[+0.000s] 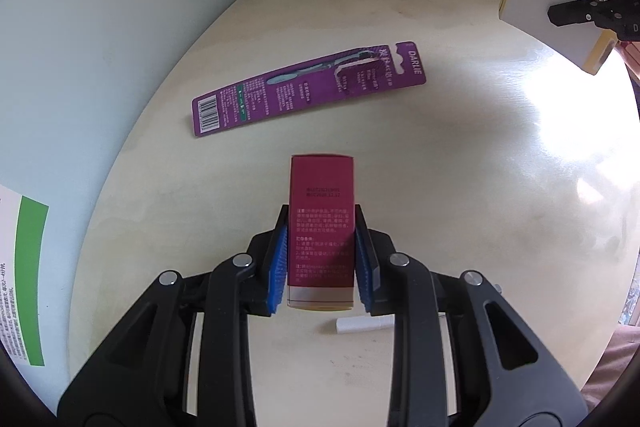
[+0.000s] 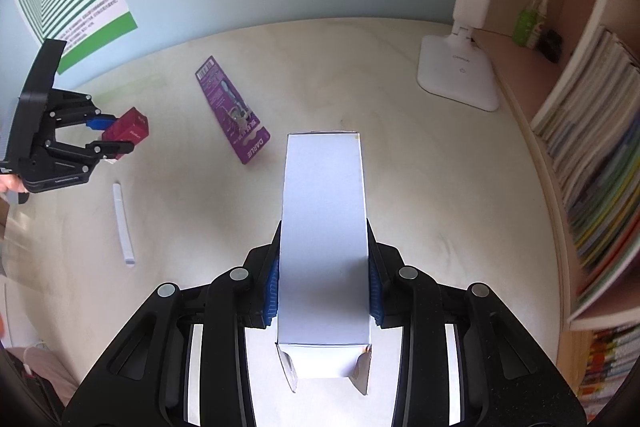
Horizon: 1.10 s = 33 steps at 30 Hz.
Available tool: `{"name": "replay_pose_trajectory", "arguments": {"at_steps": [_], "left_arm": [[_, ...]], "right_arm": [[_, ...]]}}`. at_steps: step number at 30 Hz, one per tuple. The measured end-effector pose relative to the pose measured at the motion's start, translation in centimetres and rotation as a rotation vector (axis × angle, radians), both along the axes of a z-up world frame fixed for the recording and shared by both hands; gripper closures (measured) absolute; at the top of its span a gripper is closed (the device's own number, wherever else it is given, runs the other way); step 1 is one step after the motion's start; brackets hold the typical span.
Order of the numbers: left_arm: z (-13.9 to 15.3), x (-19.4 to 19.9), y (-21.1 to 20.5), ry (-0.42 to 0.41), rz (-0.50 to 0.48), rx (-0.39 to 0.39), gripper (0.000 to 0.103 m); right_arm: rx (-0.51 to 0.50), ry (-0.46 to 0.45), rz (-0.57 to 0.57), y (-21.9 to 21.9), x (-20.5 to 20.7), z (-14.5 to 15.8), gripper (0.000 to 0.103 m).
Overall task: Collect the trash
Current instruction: 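Lift the white carton and red box and carry both over the bin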
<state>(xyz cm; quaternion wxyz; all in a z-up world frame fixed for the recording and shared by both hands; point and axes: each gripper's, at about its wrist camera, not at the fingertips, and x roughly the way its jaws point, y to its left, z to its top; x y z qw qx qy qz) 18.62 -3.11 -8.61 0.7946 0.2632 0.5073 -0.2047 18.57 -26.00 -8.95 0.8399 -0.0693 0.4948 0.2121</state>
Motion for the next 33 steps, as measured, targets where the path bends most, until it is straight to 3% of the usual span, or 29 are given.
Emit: {"name": "replay_pose_trajectory", "arguments": {"at_steps": [16, 24, 33], "left_arm": [[0.8, -7.7, -8.8, -0.005, -0.302, -0.047, 0.077], [1.6, -15.0, -15.9, -0.003, -0.505, -0.059, 0.077], [1.5, -26.4, -24.9, 0.011, -0.694, -0.061, 0.077]], "right_arm": [[-0.002, -0.016, -0.301, -6.9, -13.9, 1.0, 0.068], [0.006, -0.047, -0.479, -13.1, -24.0, 1.9, 0.068], [0.02, -0.028, -0.645, -20.5, -37.7, 0.7, 0.068]]}}
